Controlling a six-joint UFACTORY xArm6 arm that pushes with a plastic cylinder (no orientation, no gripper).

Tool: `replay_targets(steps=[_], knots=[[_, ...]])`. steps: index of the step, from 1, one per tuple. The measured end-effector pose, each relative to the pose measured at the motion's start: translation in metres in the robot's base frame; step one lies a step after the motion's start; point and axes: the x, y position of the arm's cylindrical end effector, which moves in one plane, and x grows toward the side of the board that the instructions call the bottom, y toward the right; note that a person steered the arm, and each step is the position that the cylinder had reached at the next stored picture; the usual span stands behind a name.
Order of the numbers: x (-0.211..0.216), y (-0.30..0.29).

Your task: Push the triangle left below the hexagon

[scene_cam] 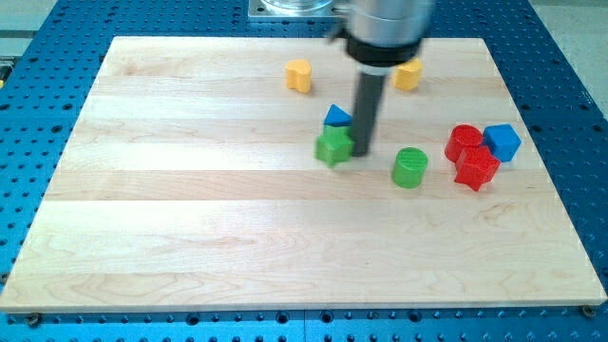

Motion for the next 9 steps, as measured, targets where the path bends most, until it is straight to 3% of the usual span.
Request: replay_targets(steps=[2,3,7,9], knots=[[-0.014,-0.027],[-0.030,0.031],[-0.080,0.023],[-0.064,0.045]])
